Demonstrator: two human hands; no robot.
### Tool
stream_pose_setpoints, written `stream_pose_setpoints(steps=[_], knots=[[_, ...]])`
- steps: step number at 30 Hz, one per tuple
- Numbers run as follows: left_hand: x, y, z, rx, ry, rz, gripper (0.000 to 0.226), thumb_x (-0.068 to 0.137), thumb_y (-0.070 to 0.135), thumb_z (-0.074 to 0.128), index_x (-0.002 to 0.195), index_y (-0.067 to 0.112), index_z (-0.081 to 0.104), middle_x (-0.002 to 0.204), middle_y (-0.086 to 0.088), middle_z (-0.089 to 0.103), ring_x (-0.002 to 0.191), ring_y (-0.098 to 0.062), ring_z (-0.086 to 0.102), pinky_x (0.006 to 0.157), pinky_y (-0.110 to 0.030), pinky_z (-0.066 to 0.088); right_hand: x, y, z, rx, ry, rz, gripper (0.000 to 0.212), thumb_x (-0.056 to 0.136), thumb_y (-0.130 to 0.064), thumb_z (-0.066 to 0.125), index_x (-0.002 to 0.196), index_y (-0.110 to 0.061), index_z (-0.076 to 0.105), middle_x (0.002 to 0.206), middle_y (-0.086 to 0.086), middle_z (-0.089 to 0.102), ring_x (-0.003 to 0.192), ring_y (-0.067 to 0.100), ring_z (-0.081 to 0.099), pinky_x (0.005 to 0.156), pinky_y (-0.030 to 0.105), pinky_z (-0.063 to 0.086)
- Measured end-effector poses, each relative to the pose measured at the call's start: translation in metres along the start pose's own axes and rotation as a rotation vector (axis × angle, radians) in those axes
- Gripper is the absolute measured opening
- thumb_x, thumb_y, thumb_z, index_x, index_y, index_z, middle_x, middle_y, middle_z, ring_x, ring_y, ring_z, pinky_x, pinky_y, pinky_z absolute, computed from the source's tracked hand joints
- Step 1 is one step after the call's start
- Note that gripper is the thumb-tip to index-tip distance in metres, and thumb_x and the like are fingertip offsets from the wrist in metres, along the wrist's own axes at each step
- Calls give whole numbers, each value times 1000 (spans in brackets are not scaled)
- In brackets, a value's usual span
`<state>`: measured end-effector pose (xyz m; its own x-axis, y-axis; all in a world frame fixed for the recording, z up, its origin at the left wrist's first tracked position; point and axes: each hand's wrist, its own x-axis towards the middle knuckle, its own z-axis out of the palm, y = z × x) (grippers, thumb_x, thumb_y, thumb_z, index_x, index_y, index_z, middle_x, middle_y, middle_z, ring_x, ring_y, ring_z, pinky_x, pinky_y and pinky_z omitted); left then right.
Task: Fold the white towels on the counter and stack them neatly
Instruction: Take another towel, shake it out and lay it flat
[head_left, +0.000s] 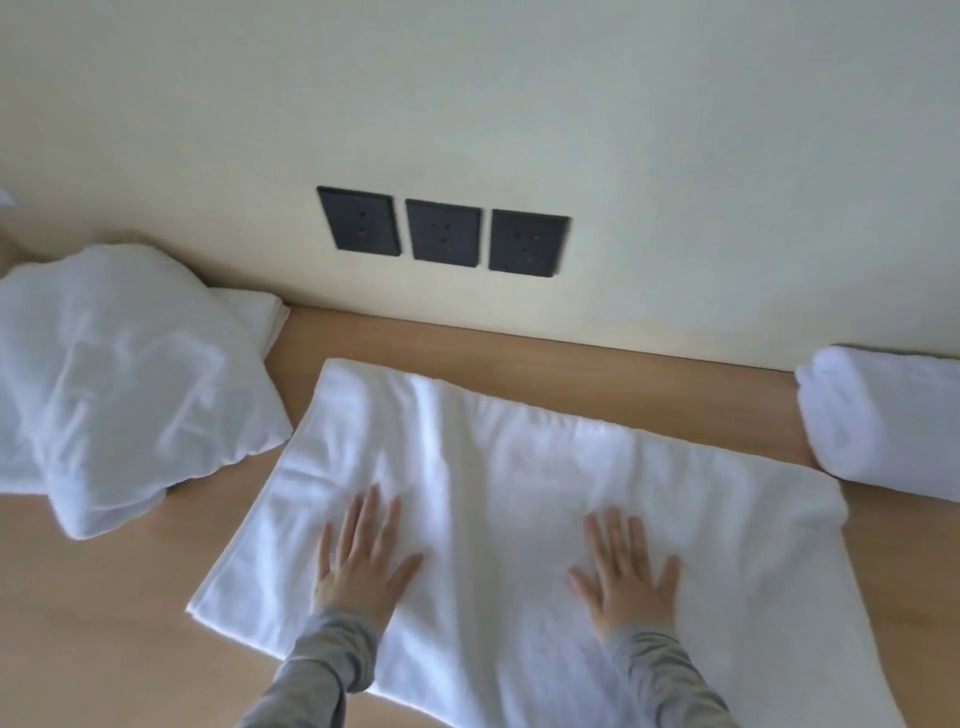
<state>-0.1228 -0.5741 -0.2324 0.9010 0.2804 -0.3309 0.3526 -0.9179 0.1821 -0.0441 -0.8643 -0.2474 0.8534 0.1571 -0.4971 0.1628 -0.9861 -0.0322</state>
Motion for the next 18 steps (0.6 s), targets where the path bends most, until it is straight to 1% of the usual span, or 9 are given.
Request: stream_pose_setpoints(steps=[2,5,7,9,11,12,14,16,18], knots=[[9,-3,7,2,16,1,83,71,75,-17,142,34,-22,153,6,-23,142,-16,-16,113,-39,-9,13,7,-5,-18,-5,19,71,92,-60,14,130,-29,-38,133,-12,-48,129,9,-35,110,59,-3],[22,-2,11,-17,-28,23,72,78,71,-2,137,40,-32,149,9,-35,139,-15,-25,114,-40,-9,34,16,-16,-42,-44,46,65,93,-57,13,128,-36,-38,128,-16,-50,131,9,-33,112,57,-3],[24,-5,7,-9,6,91,71,86,66,11,143,38,-22,152,8,-28,142,-14,-18,115,-39,0,42,22,-24,-66,-56,50,63,94,-55,14,129,-39,-36,128,-17,-51,136,11,-30,112,55,-3],[22,-15,-5,-57,154,142,74,88,56,47,149,27,16,158,-2,7,144,-22,16,112,-42,24,47,28,-31,-69,-76,44,63,93,-56,12,133,-37,-33,135,-15,-46,139,13,-26,114,53,-4],[17,-35,-15,-136,327,15,77,74,43,73,140,18,43,147,-11,39,132,-32,42,98,-50,41,46,21,-38,-58,-74,90,63,92,-57,10,139,-34,-25,149,-10,-31,142,13,-19,115,52,-2],[16,-49,-18,-198,346,-127,78,72,39,76,140,17,44,144,-13,43,129,-35,44,96,-53,41,42,8,-41,-58,-24,133,63,94,-52,15,145,-30,-14,155,-5,-20,144,16,-12,114,54,3],[14,-77,-25,-345,285,-406,76,77,40,71,142,19,38,138,-13,46,126,-35,41,98,-52,34,30,-30,-43,8,265,85,57,93,-33,30,146,-12,27,154,13,19,141,30,21,106,63,20],[12,-105,-29,-465,166,-554,68,79,47,66,136,21,40,126,-8,51,120,-29,42,98,-47,33,13,-90,-43,145,548,-132,53,79,-23,35,119,4,58,121,27,57,115,36,52,91,59,37],[11,-125,-33,-587,56,-587,57,77,46,69,124,21,48,112,-3,56,107,-24,50,92,-39,41,-7,-159,-38,231,678,-386,46,76,-23,39,105,0,65,101,18,66,96,30,54,84,41,39]])
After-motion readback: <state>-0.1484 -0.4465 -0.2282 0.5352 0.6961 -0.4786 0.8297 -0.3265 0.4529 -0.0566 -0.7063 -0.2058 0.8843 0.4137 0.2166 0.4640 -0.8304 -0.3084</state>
